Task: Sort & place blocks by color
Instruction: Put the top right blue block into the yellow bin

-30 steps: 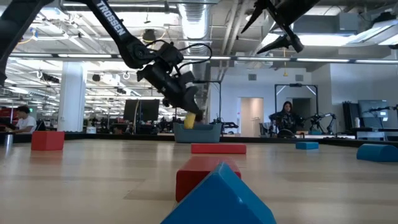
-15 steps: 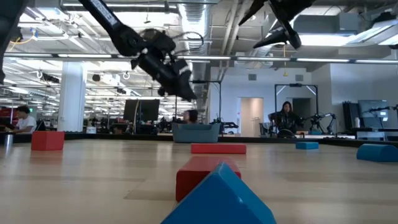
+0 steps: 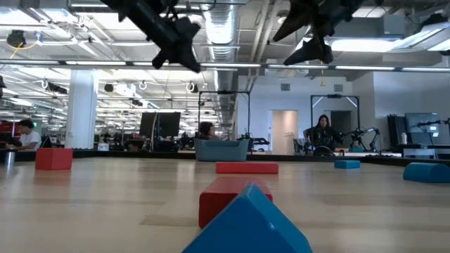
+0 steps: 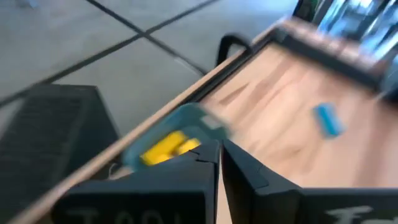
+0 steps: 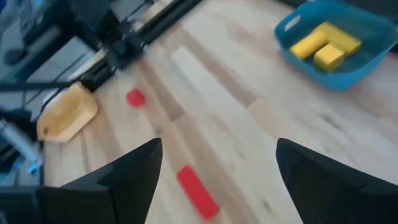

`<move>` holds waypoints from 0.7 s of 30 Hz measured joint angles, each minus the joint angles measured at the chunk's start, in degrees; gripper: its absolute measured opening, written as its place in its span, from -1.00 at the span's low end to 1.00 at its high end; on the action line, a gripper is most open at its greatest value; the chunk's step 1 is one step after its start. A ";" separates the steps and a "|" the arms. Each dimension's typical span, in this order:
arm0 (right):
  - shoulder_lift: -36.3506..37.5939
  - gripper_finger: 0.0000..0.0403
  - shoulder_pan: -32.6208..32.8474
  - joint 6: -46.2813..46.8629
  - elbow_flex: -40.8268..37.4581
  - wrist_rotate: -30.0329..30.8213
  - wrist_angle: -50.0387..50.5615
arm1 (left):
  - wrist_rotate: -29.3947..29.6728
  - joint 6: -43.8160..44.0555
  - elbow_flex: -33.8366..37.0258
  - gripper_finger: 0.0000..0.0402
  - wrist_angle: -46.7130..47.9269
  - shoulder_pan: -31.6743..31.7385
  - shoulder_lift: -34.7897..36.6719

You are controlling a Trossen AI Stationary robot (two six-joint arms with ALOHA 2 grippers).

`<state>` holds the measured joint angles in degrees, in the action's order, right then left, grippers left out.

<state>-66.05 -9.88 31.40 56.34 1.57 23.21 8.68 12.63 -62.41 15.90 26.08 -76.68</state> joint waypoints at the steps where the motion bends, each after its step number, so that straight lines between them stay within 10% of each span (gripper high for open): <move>1: 1.34 0.66 0.45 -0.19 0.00 -0.51 1.57 | 1.64 3.04 0.33 -0.98 -1.06 -2.03 0.55; 10: 6.68 0.64 9.73 -5.59 -1.26 0.16 16.73 | 14.23 22.46 1.88 -0.98 -12.49 -23.41 -1.90; 15: 6.29 0.64 12.73 -5.91 -7.95 -2.39 6.33 | 25.34 35.55 1.88 -1.00 -5.89 -36.07 -3.83; 21: 4.24 0.64 18.49 4.14 -15.47 -3.01 -12.94 | 25.62 51.65 1.92 -1.00 6.85 -44.80 -3.63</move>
<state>-61.81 8.62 35.54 40.87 -1.43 10.27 34.30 64.28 -60.49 22.76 -18.72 -80.31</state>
